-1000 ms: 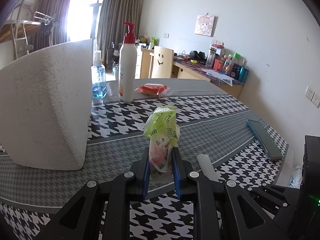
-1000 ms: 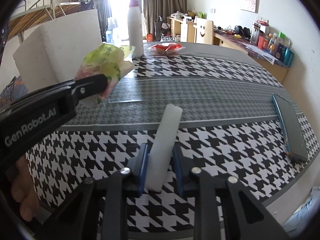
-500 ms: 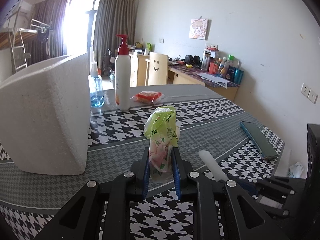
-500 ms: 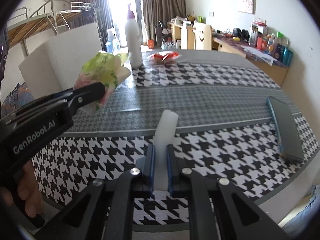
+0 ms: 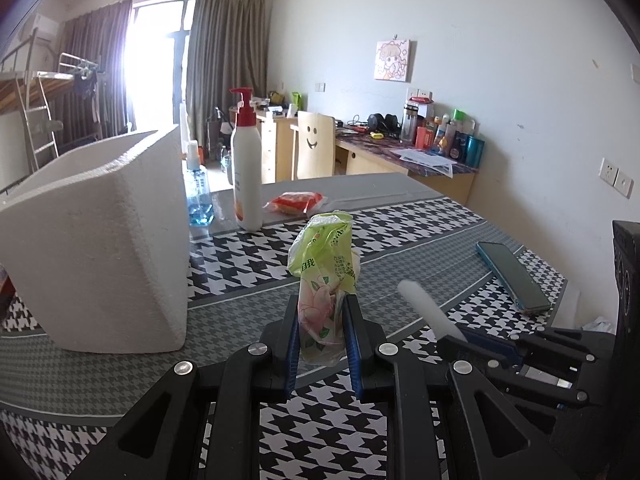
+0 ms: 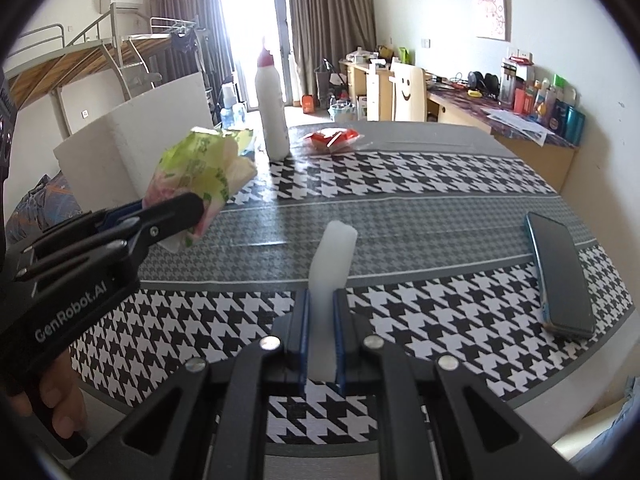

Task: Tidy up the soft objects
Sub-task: 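Carry the packet and foam strip with both tools over the foam box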

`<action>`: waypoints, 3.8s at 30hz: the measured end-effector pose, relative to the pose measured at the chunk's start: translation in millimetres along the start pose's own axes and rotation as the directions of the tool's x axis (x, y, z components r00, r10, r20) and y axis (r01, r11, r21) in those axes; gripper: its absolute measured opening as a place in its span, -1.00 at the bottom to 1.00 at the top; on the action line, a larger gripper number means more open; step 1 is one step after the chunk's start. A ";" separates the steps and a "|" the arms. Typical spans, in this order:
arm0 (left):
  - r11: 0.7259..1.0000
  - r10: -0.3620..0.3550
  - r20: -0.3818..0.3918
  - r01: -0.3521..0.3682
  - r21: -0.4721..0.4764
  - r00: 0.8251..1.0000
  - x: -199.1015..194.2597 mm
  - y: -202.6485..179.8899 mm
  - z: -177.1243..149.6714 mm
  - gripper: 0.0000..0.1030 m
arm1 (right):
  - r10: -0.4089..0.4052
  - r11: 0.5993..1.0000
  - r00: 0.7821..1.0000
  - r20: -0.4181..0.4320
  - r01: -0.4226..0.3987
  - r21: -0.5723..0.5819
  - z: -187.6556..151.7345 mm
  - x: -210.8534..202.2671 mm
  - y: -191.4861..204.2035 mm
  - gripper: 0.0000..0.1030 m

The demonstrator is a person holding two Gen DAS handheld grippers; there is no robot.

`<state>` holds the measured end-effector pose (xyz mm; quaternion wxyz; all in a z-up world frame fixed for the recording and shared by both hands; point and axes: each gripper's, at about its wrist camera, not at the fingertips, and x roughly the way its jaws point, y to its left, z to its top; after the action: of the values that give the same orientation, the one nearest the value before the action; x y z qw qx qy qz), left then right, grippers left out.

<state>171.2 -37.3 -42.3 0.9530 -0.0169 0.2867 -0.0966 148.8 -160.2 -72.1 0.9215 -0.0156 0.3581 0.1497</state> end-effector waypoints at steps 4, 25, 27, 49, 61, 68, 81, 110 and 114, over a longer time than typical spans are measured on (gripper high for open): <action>1.000 0.009 0.010 -0.010 0.006 1.000 -6.3 1.6 1.4 -0.58 | 0.006 1.000 1.000 0.018 -0.006 -0.003 3.9 -4.2 -0.3 -0.73; 0.999 0.030 0.062 -0.032 0.018 0.998 -33.9 6.4 12.4 -0.58 | 0.041 0.998 0.995 0.086 -0.038 -0.042 18.9 -20.7 1.3 -0.72; 0.999 0.036 0.070 -0.037 0.021 0.997 -36.8 6.7 14.8 -0.58 | 0.046 0.998 0.994 0.094 -0.042 -0.047 21.4 -22.3 2.1 -0.73; 0.990 0.134 0.141 -0.139 0.027 0.981 -54.1 25.6 42.1 -0.58 | 0.124 0.985 0.974 0.188 -0.099 -0.141 55.2 -36.2 19.1 -0.72; 0.984 0.171 0.183 -0.178 0.023 0.968 -62.7 39.2 54.6 -0.58 | 0.140 0.981 0.966 0.218 -0.105 -0.165 77.8 -40.2 28.6 -0.72; 0.980 0.191 0.193 -0.197 0.010 0.962 -62.6 50.1 64.0 -0.58 | 0.153 0.978 0.963 0.223 -0.116 -0.172 90.2 -37.1 34.3 -0.72; 0.973 0.226 0.211 -0.230 -0.006 0.951 -60.8 67.7 86.5 -0.58 | 0.206 0.967 0.953 0.222 -0.164 -0.195 115.0 -29.7 49.9 -0.72; 0.945 0.326 0.203 -0.315 -0.088 0.923 -63.8 109.9 95.8 -0.58 | 0.257 0.931 0.949 0.184 -0.192 -0.312 143.1 -10.0 96.6 -0.72; 0.938 0.345 0.201 -0.330 -0.106 0.917 -66.8 116.1 94.3 -0.58 | 0.266 0.923 0.947 0.181 -0.196 -0.332 146.4 -8.4 104.0 -0.72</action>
<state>188.6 87.4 62.5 0.9797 -0.0107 0.1830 0.0817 209.0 -43.2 50.4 0.9175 -0.1005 0.2238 0.3132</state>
